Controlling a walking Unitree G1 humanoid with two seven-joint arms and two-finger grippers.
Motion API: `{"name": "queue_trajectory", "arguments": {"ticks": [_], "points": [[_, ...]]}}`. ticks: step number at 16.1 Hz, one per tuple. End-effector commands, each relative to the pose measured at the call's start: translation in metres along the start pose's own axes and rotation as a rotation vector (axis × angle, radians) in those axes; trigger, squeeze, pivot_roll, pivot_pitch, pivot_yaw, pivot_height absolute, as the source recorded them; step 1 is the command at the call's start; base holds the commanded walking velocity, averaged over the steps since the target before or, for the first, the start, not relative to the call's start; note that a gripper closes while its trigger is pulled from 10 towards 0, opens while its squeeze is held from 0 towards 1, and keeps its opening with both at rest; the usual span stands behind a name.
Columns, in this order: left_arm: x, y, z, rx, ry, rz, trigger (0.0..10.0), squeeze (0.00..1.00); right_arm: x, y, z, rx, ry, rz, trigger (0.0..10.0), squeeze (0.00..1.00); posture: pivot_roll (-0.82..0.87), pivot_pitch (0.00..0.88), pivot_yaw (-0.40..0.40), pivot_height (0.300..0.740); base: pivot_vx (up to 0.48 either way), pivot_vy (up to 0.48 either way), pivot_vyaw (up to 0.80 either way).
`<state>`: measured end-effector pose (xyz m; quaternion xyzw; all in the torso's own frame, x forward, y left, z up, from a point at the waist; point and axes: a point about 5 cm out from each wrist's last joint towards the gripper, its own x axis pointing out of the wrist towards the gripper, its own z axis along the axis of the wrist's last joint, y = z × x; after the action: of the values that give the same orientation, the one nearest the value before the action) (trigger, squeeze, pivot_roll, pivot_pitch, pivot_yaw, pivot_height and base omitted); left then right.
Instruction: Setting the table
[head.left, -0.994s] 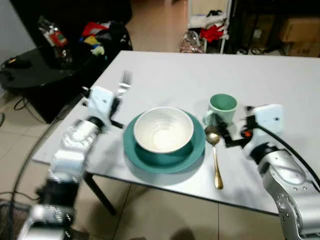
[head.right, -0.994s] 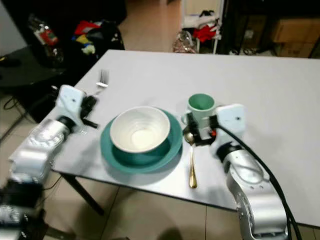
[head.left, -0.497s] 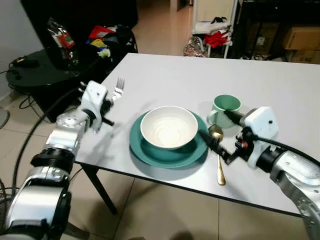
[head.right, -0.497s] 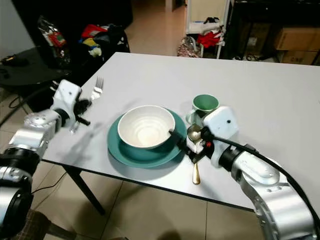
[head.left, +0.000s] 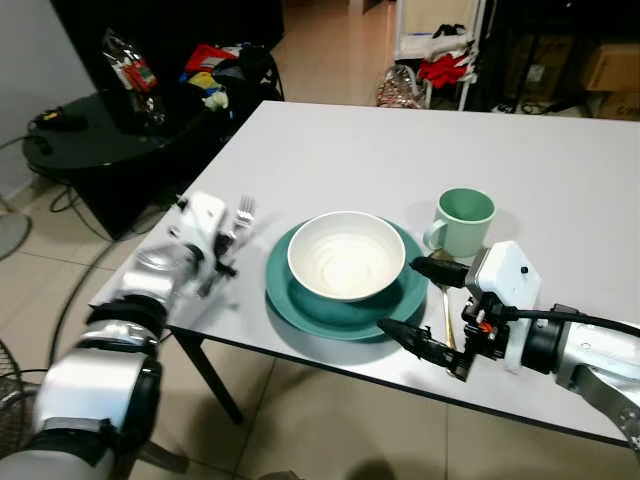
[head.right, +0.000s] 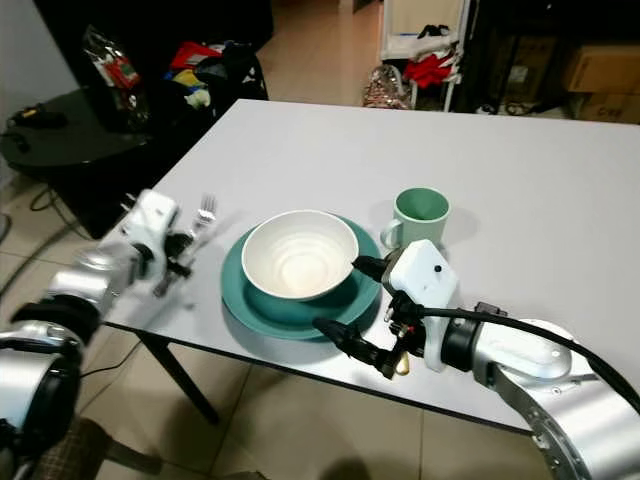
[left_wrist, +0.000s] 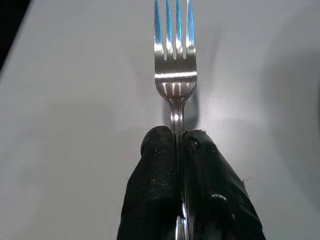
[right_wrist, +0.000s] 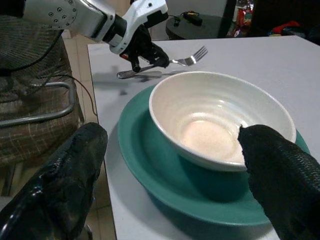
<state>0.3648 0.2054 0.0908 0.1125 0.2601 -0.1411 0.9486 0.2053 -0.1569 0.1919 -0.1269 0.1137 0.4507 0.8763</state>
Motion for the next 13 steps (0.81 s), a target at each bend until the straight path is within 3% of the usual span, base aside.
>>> {"name": "queue_trajectory", "arguments": {"ticks": [1, 7, 13], "points": [[0.0, 0.004, 0.01, 0.014, -0.021, 0.03, 10.0, 0.0, -0.001, 0.002, 0.002, -0.001, 0.0, 0.021, 10.0, 0.0, -0.12, 0.0, 0.173, 0.74, 0.0, 0.0, 0.0], [0.001, 0.005, 0.005, -0.022, -0.001, 0.109, 10.0, 0.0, -0.004, 0.011, 0.004, -0.007, 0.008, 0.034, 10.0, 0.0, -0.14, 0.0, 0.164, 0.74, 0.0, 0.0, 0.0], [0.005, -0.006, 0.0, -0.095, 0.019, 0.052, 10.0, 0.0, -0.002, 0.013, 0.005, -0.004, 0.021, 0.051, 10.0, 0.0, -0.14, 0.0, 0.167, 0.74, 0.0, 0.0, 0.0]]}}
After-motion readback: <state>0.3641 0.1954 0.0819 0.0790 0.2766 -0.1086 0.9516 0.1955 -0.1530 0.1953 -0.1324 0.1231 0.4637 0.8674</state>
